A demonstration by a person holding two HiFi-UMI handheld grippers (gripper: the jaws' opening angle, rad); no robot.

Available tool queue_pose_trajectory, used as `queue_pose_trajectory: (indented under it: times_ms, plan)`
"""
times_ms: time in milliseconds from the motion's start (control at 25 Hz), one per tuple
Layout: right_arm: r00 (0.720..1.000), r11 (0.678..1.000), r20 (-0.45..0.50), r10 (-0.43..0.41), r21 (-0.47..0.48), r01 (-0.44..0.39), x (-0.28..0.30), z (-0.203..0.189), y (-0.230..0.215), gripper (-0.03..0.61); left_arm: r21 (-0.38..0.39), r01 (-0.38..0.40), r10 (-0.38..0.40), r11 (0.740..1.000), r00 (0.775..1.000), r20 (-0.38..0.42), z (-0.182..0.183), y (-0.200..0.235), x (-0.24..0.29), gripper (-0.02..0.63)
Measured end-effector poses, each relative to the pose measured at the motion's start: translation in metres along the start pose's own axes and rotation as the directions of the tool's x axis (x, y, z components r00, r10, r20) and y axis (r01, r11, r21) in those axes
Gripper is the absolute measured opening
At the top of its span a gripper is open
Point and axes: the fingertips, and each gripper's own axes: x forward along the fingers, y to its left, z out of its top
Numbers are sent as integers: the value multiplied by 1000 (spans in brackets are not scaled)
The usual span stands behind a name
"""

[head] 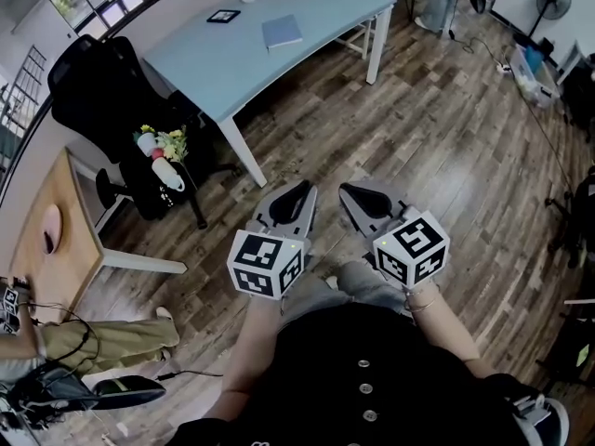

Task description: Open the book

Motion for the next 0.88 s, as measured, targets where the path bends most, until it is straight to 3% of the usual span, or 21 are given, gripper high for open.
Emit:
queue_pose_trajectory:
  times_ms: [360,880]
  plan:
    - [1000,999,-24,2,36,-1,23,0,-11,2,8,7,-7,1000,1000,-21,6,23,17,179]
    - [996,998,-72,46,35,-44,97,4,-60,2,10,-60,60,998,998,-32,13,92,58,186]
